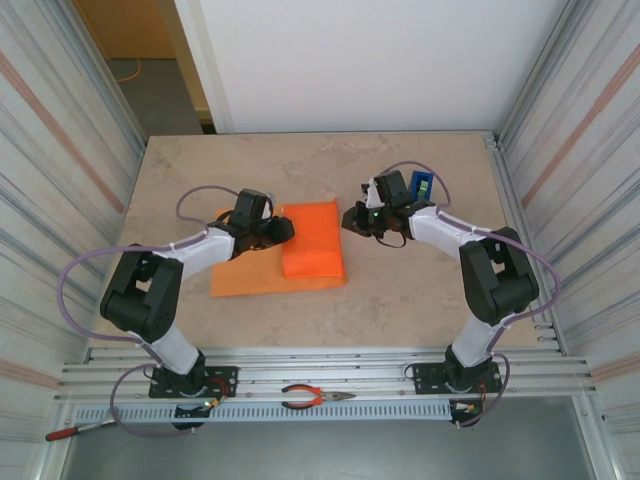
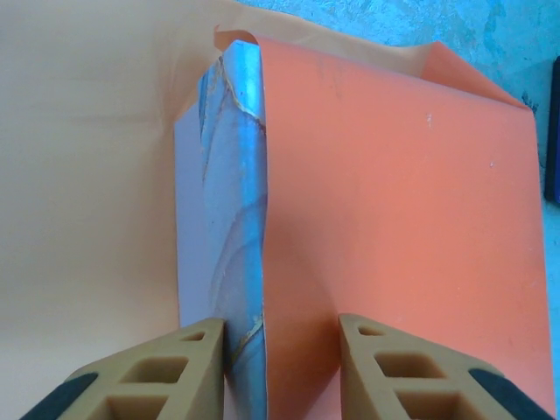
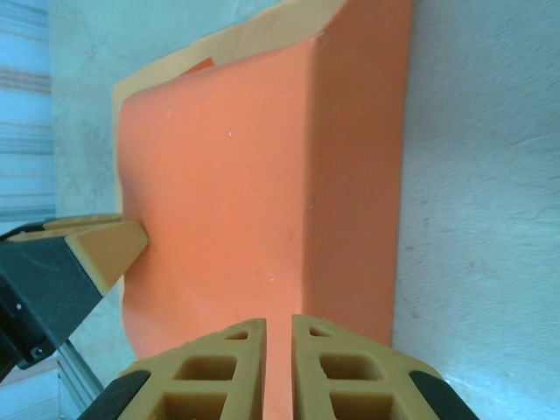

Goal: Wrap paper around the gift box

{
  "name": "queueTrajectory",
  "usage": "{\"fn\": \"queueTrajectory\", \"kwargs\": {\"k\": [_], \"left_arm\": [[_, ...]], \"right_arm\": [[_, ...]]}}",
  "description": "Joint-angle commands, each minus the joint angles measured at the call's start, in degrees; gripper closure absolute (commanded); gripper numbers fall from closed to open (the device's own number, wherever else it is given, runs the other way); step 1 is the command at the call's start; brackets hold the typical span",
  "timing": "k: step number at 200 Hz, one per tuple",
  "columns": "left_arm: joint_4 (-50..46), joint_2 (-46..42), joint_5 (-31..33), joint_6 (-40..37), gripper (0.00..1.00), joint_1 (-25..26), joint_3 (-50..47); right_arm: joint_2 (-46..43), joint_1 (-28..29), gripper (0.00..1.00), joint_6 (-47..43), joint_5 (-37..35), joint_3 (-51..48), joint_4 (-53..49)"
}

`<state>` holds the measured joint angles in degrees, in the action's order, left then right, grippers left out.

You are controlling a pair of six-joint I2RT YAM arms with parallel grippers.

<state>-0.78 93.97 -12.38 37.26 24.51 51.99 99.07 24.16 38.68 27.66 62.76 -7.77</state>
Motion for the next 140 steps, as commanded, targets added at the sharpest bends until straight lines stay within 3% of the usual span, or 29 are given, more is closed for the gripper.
{"fn": "queueTrajectory", "kwargs": {"k": [1,140], "left_arm": [[-2.93,2.62,0.12,2.56,0.66,0.71,-1.56],[-7.15,6.6,0.78,-7.9,0.65,0.6,4.17]], "right_arm": [[-1.11,-0.5,0.86,-3.52,-1.27,1.6,-2.58],[14.92,4.97,1.0,-9.28,0.44,21.98,-12.31]]}}
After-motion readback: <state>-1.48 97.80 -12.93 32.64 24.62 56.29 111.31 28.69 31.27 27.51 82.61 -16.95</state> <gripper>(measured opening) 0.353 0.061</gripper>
